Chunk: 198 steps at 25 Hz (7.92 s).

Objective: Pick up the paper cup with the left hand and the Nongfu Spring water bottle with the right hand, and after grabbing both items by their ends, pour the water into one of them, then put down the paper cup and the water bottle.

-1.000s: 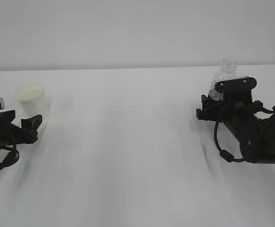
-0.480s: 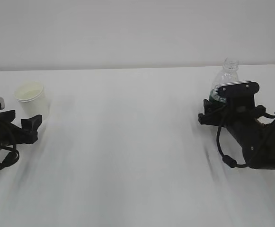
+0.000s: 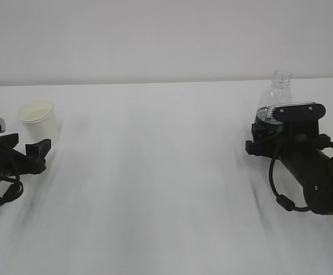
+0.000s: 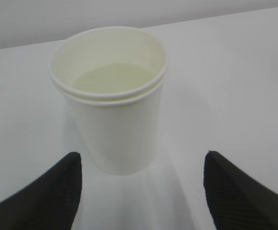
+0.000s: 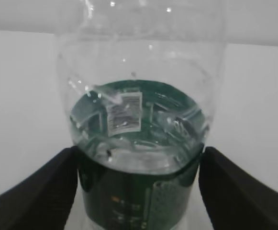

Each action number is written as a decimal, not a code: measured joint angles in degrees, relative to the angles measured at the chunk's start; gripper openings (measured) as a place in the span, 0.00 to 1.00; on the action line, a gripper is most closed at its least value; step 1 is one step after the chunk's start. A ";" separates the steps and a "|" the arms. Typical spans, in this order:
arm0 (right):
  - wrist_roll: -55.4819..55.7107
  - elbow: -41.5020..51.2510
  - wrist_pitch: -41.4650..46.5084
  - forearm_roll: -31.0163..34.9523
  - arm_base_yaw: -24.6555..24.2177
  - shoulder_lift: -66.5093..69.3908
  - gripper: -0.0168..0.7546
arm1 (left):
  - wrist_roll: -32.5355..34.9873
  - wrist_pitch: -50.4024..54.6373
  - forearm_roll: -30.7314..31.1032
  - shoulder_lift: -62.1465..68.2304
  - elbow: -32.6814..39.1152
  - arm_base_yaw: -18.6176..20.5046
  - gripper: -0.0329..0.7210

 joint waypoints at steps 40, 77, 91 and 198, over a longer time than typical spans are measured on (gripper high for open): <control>-0.65 7.67 8.84 -3.34 0.00 -19.68 0.79 | -0.94 6.60 -0.34 -25.98 8.23 0.00 0.80; -4.74 7.67 55.05 -1.89 0.00 -60.53 0.79 | -1.34 77.05 -10.30 -76.38 -7.53 0.00 0.78; -3.35 6.00 77.44 -3.40 0.00 -72.05 0.79 | -1.34 105.13 -13.30 -77.57 -18.06 0.00 0.75; 9.91 13.11 119.40 -17.73 0.00 -115.68 0.67 | -1.37 128.96 -13.48 -119.02 1.29 0.00 0.76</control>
